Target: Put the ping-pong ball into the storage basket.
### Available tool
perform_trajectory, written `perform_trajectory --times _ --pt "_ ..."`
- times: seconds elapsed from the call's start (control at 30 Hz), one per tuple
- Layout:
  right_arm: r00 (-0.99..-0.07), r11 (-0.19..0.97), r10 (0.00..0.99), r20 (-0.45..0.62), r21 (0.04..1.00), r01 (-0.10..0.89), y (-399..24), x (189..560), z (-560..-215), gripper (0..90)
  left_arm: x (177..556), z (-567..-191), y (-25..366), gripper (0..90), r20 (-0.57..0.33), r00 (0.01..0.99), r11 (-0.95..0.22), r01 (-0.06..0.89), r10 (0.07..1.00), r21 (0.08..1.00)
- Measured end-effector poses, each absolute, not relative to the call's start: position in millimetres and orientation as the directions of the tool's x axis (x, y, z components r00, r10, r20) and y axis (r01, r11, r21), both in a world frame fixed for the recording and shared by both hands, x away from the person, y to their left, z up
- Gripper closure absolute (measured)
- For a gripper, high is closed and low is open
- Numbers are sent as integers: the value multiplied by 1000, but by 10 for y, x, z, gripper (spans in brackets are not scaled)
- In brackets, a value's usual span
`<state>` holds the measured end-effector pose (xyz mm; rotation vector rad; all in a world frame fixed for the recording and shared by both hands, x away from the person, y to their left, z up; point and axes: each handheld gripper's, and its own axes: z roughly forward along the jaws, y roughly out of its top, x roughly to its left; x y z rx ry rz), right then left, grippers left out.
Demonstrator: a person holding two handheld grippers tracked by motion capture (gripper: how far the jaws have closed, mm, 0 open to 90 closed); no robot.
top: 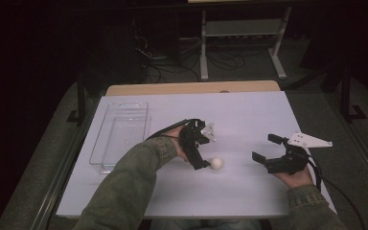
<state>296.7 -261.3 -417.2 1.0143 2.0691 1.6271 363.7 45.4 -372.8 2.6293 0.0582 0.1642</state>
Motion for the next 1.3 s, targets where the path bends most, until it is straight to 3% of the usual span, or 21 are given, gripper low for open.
perform_trajectory --times 1.3 --pt "-702 106 690 175 935 338 -2607 2976 -4187 0 3632 -4213 84 0 15 1000 -895 -7 0 447"
